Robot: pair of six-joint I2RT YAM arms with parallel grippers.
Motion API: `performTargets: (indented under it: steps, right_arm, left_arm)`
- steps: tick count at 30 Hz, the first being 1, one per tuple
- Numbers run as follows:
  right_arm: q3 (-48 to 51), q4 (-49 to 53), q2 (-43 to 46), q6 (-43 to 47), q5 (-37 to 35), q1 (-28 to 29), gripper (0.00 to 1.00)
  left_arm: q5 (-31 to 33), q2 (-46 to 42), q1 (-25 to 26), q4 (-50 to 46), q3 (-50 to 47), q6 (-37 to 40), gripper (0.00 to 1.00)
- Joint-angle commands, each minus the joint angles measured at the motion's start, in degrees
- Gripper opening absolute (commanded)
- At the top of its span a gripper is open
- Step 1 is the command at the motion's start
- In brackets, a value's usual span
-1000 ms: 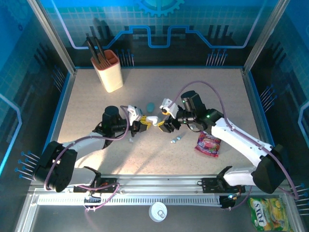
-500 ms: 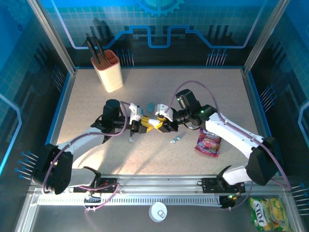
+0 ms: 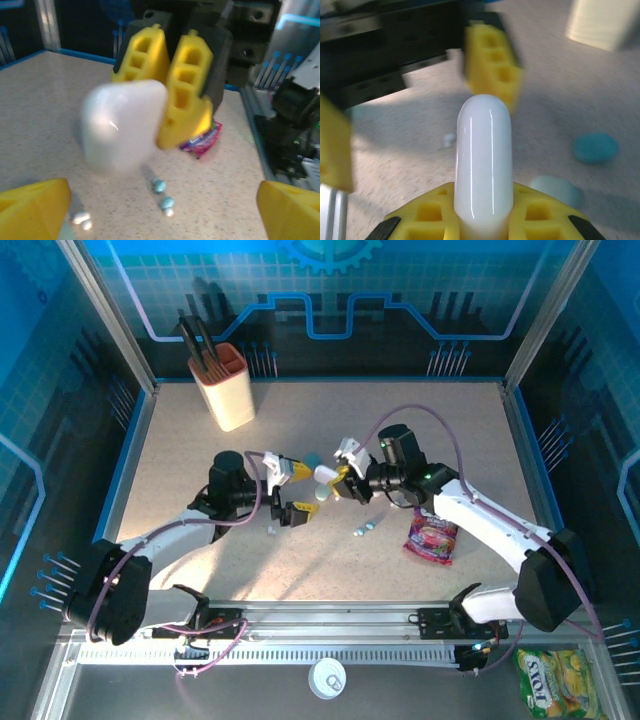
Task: Insert the wireless bluetooth earbuds into the charging case
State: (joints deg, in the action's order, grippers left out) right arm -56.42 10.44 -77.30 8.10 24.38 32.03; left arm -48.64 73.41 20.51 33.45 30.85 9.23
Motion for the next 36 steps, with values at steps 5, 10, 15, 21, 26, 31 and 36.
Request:
performTargets:
  steps: [5, 10, 15, 21, 26, 31, 36]
  right_arm:
    - [0.74, -10.43, -6.96, -28.60, -11.73, -5.28, 0.16]
    - [-5.44, -6.41, -17.56, -36.21, -14.23, -7.32, 0.17]
    - [-11.68, -5.04, -27.25, -38.15, -12.80, -7.67, 0.18]
    - [-14.85, -8.00, -36.84, -41.32, -10.02, -8.20, 0.20]
    - [-14.53, -9.82, -39.10, -42.47, -10.36, -8.89, 0.22]
    - [-11.32, -10.89, -35.97, -42.00, -11.29, -10.36, 0.45]
    - [-6.50, -12.16, -29.17, -38.10, -11.59, -11.81, 0.67]
  left_arm:
    - [14.87, -0.09, -0.30, 22.03, -8.52, -6.88, 0.99]
    - [19.66, -0.82, -0.21, 22.45, -10.86, -6.07, 0.99]
    - [23.74, -1.95, -0.21, 19.61, -11.59, -6.68, 0.99]
    - [26.80, -2.70, -0.21, 16.32, -11.37, -9.01, 0.99]
    - [30.04, -4.62, 0.24, 3.42, -7.62, -6.39, 0.99]
    - [35.04, -5.54, 2.38, -8.74, -3.36, -5.17, 0.99]
    - [43.39, -4.80, 5.45, -18.03, 0.71, -7.52, 0.99]
